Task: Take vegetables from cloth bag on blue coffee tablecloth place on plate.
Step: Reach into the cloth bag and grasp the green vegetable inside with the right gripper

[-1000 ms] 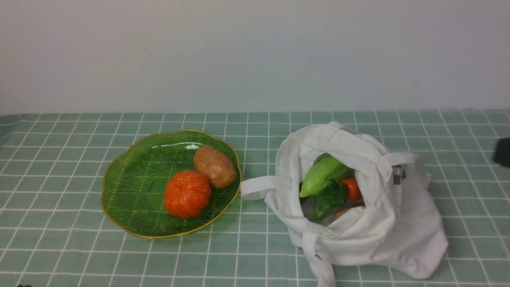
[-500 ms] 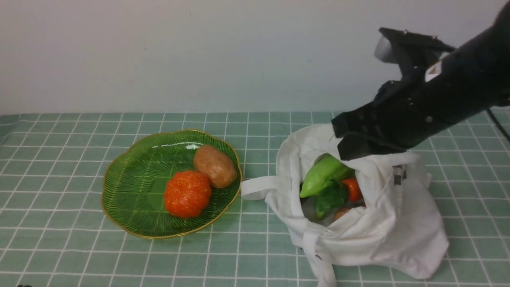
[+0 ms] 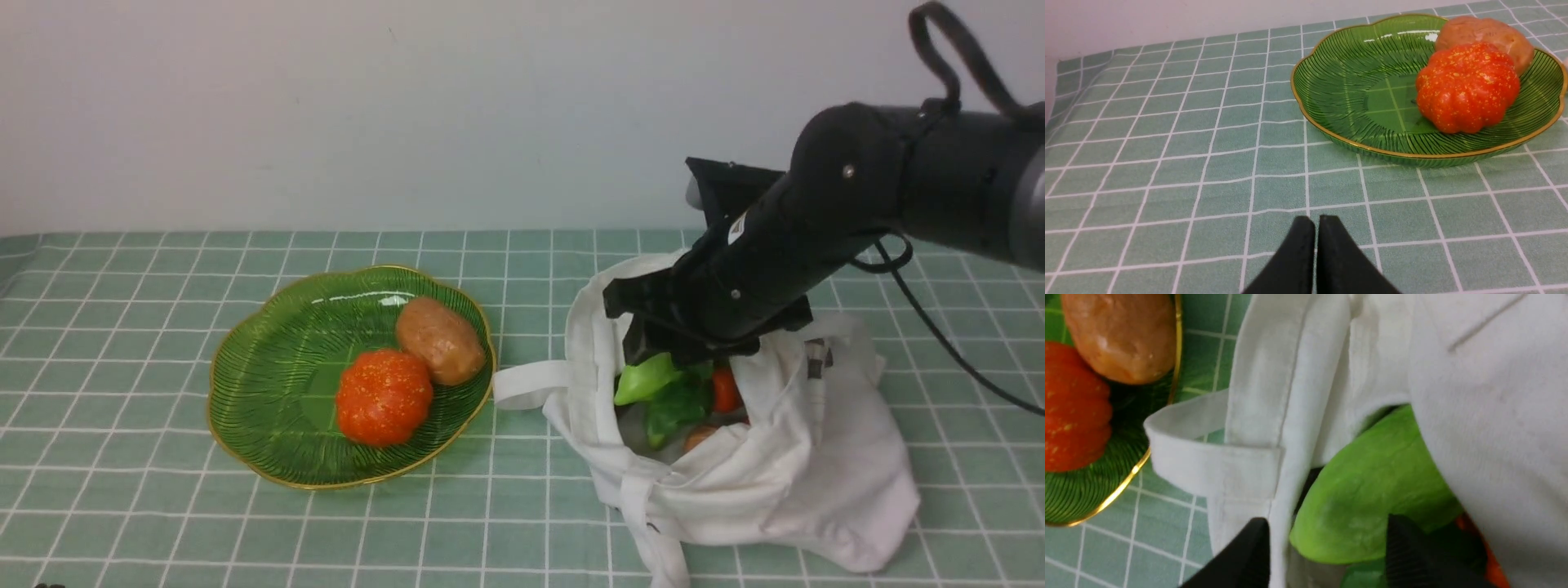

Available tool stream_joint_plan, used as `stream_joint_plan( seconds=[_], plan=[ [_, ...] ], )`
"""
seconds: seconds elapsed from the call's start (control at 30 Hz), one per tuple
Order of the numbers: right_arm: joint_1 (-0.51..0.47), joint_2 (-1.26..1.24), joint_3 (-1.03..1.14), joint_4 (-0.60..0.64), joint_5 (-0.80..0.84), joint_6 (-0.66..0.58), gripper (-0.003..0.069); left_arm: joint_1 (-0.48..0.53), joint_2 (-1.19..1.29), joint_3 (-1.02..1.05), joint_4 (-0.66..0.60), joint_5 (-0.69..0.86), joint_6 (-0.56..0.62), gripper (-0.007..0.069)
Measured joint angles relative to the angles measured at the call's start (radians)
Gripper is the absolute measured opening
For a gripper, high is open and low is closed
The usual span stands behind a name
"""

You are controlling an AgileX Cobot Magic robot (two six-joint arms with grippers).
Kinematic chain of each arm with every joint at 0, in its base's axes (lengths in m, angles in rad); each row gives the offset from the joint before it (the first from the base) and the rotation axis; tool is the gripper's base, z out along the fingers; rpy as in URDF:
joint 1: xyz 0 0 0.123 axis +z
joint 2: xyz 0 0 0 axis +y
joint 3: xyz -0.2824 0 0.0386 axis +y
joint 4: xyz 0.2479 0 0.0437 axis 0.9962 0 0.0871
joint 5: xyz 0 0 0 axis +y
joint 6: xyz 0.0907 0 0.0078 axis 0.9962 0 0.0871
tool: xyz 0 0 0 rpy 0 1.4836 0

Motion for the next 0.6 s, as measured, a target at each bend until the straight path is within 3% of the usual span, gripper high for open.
stream_joint_plan(
  seconds=[0.1, 0.2, 0.6],
  plan=[
    [0.0, 0.028, -0.014, -0.056, -0.005, 0.08, 0.0511, 0.0, 0.0, 0.0, 0.0, 0.0, 0.0, -0.0008],
    [0.0, 0.048, -0.022, -0.087, -0.004, 0.126, 0.0577, 0.0, 0.0, 0.0, 0.0, 0.0, 0.0, -0.0008],
    [-0.004, 0.127, -0.04, -0.094, -0.018, 0.184, 0.0595, 0.0, 0.0, 0.0, 0.0, 0.0, 0.0, -0.0008]
  ],
)
